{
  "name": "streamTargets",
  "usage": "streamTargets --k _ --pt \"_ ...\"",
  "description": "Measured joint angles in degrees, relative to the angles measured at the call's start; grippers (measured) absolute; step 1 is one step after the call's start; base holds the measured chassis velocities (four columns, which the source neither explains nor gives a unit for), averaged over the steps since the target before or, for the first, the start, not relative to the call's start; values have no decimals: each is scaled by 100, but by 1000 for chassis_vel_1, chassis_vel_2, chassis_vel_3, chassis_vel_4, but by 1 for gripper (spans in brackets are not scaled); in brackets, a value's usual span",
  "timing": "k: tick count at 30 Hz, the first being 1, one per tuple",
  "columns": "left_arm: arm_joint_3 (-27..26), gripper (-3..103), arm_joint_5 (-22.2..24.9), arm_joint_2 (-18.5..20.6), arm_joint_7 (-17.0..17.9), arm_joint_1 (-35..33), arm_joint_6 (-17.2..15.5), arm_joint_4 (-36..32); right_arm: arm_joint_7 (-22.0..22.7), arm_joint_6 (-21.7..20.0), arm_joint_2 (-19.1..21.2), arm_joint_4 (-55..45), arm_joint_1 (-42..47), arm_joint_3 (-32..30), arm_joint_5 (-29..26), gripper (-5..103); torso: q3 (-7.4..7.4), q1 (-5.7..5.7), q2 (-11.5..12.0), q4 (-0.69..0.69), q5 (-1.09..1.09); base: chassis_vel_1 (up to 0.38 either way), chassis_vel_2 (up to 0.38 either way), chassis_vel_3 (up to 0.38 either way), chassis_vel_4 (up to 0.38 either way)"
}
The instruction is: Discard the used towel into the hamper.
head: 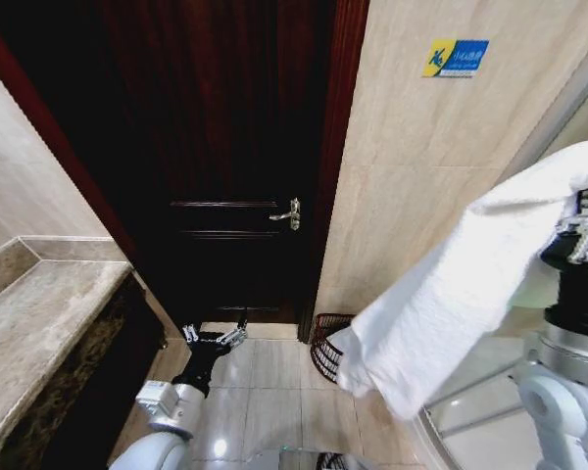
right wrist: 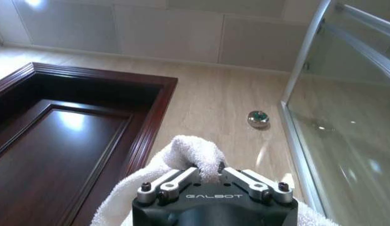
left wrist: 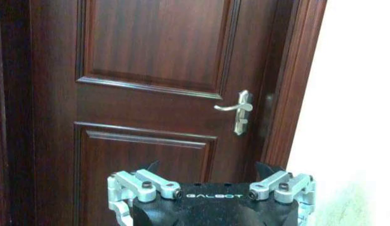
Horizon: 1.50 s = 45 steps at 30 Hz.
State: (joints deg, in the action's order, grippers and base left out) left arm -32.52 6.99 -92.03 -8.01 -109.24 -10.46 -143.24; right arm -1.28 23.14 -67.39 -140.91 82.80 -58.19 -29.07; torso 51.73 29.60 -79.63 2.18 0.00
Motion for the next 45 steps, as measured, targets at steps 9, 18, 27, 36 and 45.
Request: streamTargets --k 9,18,27,36,45 --pt "0 100 0 0 0 0 0 0 -62 -14 3 54 3 11 -20 2 0 -1 0 0 0 -5 38 6 -35" --pt "0 100 0 0 0 0 0 0 -67 -19 -9 100 -8 46 1 2 0 1 0 1 1 -75 84 74 -78" --pt "0 100 0 0 0 0 0 0 198 -193 -120 -68 122 209 73 2 1 3 1 0 -1 -69 64 58 -69" --pt "0 100 0 0 0 0 0 0 -7 80 -173 594 -55 596 252 2 0 -1 0 -1 0 0 0 0 0" --pt "0 100 0 0 0 0 0 0 -126 488 -98 1956 -579 1546 562 2 0 0 0 1 -1 0 0 0 0"
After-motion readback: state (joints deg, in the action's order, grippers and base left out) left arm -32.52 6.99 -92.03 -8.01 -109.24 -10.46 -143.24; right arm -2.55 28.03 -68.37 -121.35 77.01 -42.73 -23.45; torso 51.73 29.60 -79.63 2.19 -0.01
